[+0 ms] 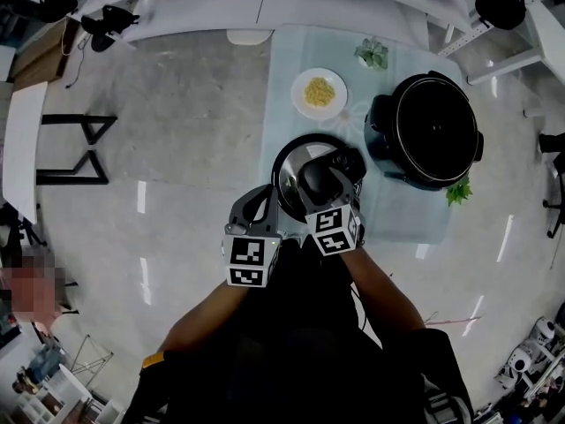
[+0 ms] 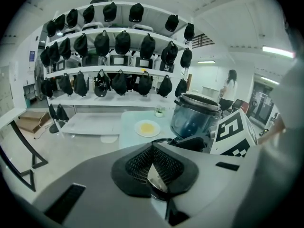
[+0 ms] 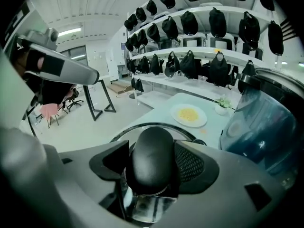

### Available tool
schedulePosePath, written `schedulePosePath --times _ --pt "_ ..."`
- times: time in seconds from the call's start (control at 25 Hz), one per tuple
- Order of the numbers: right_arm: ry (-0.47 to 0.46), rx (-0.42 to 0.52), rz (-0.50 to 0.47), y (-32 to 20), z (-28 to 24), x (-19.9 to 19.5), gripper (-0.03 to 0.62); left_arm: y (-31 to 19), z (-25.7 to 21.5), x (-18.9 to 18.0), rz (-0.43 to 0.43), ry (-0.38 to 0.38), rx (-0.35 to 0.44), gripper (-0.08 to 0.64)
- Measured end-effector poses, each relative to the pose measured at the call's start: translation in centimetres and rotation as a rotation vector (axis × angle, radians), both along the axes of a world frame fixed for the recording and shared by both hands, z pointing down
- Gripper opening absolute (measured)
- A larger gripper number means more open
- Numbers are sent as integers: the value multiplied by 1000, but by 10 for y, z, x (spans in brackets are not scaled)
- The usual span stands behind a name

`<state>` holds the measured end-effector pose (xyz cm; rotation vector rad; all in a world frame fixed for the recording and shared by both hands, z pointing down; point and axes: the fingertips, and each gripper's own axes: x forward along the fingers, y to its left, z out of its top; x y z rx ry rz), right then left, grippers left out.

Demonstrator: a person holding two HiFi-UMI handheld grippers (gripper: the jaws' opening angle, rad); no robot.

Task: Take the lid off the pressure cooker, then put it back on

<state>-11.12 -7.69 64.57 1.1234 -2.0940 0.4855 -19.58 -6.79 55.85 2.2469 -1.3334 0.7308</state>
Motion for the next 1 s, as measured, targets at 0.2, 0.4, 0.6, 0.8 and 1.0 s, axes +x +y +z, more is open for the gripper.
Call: schedulePosePath --times 0.2,0.4,0.6,0.8,1.0 --pt "-33 30 28 1 -39 4 318 6 -25 4 19 35 36 6" --pt "-79 81 74 18 -93 10 310 18 -50 10 40 74 63 8" --pt "-120 128 107 36 -132 19 256 30 -64 22 56 93 87 8" --pt "-150 154 76 47 -152 23 169 41 -77 34 32 123 120 8" --pt "-182 161 -13 55 -161 27 120 51 -78 40 -60 119 133 6"
